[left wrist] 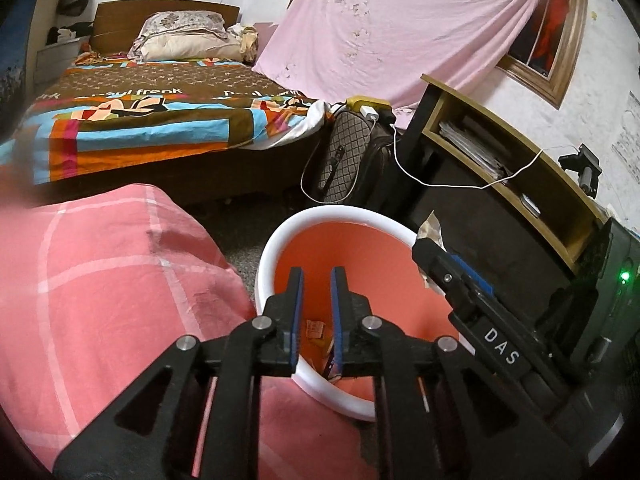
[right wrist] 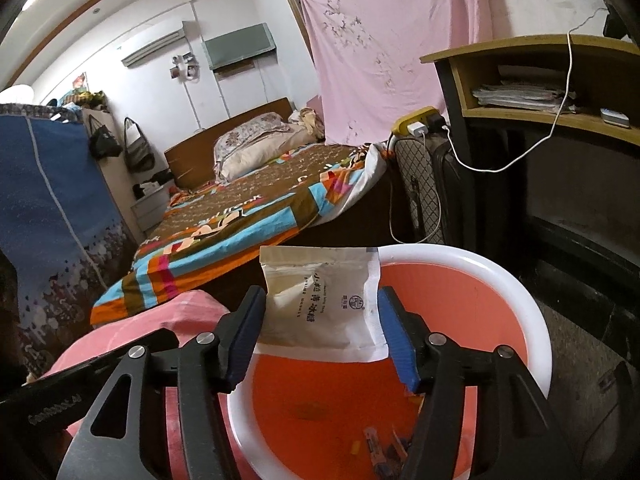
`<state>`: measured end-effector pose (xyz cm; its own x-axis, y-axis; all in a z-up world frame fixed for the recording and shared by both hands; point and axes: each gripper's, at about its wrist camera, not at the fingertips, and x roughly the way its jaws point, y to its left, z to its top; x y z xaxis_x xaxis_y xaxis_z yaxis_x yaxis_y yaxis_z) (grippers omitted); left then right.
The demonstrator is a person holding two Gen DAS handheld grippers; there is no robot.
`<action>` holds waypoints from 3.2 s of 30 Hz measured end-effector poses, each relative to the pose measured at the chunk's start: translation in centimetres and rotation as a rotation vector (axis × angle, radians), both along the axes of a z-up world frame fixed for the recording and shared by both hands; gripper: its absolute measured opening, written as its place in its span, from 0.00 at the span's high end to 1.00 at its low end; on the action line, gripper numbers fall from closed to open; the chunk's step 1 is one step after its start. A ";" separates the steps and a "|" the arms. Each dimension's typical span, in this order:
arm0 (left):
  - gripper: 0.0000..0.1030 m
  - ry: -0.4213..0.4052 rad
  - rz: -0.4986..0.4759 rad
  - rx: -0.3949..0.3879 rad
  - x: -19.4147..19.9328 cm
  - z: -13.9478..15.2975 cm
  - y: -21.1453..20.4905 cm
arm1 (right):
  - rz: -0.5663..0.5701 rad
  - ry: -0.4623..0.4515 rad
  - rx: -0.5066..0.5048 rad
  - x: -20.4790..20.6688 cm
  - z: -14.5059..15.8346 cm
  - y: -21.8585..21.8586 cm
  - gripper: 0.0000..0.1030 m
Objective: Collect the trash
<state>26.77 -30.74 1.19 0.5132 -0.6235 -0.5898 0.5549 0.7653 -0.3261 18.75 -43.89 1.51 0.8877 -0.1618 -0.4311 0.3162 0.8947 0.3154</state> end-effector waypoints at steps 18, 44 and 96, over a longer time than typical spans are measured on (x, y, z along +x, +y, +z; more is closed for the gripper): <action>0.77 -0.050 0.100 0.053 0.2 0.5 1.9 | -0.004 -0.013 0.004 0.0 -0.1 -0.1 0.38; 0.15 -0.184 0.406 0.086 -0.6 1.8 8.0 | -0.009 -0.056 -0.089 -0.4 1.1 3.0 0.00; 0.15 -0.489 0.645 0.068 -14.7 4.8 22.4 | 0.196 -0.330 -0.401 -10.3 5.9 16.5 0.00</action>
